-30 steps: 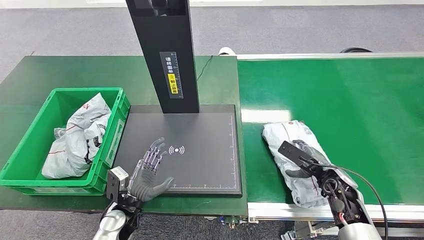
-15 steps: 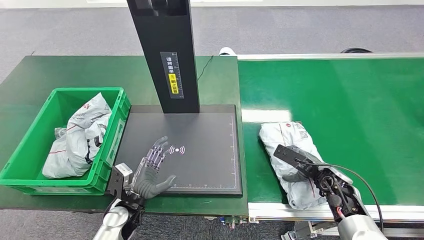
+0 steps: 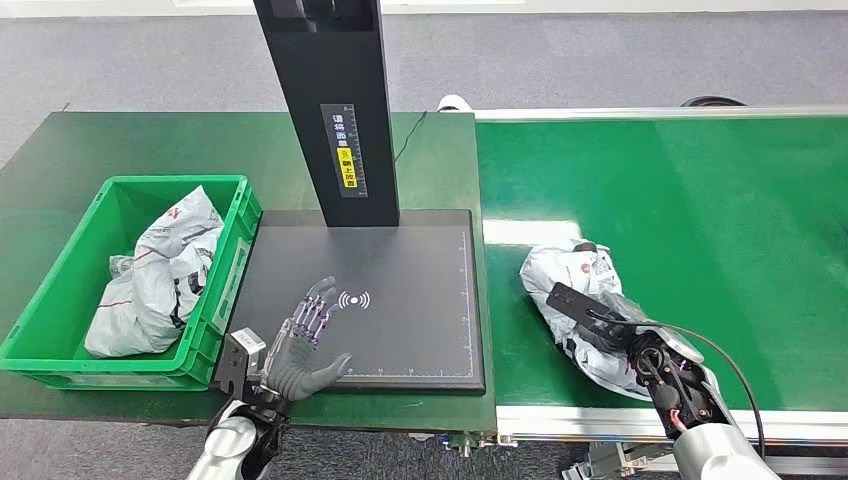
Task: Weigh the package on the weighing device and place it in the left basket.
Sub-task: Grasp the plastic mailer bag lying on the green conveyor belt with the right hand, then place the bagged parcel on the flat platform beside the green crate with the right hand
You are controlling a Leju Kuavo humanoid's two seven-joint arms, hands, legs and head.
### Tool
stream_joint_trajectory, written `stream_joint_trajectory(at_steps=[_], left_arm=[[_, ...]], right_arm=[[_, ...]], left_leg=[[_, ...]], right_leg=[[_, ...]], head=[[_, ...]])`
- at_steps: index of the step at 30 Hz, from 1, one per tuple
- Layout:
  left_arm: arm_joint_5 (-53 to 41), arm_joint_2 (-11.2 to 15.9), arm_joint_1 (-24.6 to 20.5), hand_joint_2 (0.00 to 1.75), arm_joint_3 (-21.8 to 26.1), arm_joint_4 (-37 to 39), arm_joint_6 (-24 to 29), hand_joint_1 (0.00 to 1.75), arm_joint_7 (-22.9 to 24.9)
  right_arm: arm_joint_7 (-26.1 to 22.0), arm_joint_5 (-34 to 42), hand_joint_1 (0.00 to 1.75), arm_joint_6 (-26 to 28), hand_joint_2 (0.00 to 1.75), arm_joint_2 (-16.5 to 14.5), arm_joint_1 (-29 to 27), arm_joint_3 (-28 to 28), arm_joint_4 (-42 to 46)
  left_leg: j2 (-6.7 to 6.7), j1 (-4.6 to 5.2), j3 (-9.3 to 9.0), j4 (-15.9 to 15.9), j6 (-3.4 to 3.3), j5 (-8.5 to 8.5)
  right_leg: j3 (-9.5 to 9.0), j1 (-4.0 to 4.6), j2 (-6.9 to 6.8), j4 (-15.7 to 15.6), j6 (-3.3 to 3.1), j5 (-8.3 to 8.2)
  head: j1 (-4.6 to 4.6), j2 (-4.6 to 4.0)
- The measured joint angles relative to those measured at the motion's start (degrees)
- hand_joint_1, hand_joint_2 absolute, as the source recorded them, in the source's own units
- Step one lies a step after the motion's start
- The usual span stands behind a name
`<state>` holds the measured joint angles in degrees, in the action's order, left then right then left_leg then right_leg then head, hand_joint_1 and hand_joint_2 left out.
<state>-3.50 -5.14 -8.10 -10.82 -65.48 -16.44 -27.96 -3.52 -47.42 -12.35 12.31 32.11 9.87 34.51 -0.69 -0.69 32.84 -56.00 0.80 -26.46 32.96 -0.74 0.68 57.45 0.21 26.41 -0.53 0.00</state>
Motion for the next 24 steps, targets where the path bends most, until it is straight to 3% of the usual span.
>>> stream_joint_trajectory(at_steps=[3,10,13,15,17,21,24], left_arm=[[0.05,0.09,0.85,1.75,0.02,-0.78,0.21,0.00,-0.09],[0.06,0.11,0.99,1.75,0.04,-0.93,0.22,0.00,-0.11],[0.38,0.36,2.66,1.75,0.55,-3.06,0.12,0.00,-0.73],[1.03,0.43,3.22,1.75,1.24,-4.61,0.88,0.00,-2.24],[1.31,0.34,3.11,1.75,1.74,-5.51,3.06,0.00,-4.10],[1.27,0.06,3.01,1.75,2.20,-6.72,6.61,0.00,-6.62],[1.87,-0.02,2.69,1.75,2.30,-7.25,7.13,0.00,-7.76]], right_arm=[[-3.27,0.34,1.75,3.30,1.75,-0.20,-0.57,0.23,0.77],[-3.75,0.48,1.75,3.86,1.75,-0.26,-0.66,0.24,0.94],[-9.28,2.92,1.75,13.02,1.75,-1.32,-2.05,-0.08,6.47],[-15.12,7.05,1.75,22.15,1.75,-3.02,-5.08,-2.03,16.24],[-19.35,11.02,1.75,27.25,1.75,-4.65,-8.25,-3.98,24.57],[-23.28,13.16,1.75,24.16,1.75,-6.15,-10.92,-3.66,29.72],[-25.48,9.38,1.75,20.38,1.75,-6.49,-11.28,-0.29,31.04]], left_leg=[[0.00,0.00,0.06,0.00,0.00,0.00],[0.00,0.00,0.06,0.00,0.00,0.00],[0.02,-0.01,0.08,0.00,0.00,0.00],[0.01,-0.01,0.10,0.00,0.00,0.00],[0.00,0.00,0.10,0.01,0.00,0.00],[0.02,-0.01,0.11,0.01,0.01,-0.01],[0.03,-0.02,0.10,0.02,0.01,0.00]], right_leg=[[0.03,0.00,0.01,0.00,0.00,0.00],[0.05,0.00,0.01,0.00,0.00,0.00],[0.13,0.01,0.02,0.01,0.00,0.00],[0.16,0.01,0.01,0.01,0.00,0.01],[0.16,0.01,0.01,0.01,0.00,0.01],[0.16,0.01,0.02,0.01,0.00,0.01],[0.16,0.03,0.03,0.01,-0.01,0.01]], head=[[0.01,0.00],[0.01,0.00],[-0.01,0.00],[-0.01,0.00],[-0.01,0.00],[-0.02,0.00],[-0.01,0.00]])
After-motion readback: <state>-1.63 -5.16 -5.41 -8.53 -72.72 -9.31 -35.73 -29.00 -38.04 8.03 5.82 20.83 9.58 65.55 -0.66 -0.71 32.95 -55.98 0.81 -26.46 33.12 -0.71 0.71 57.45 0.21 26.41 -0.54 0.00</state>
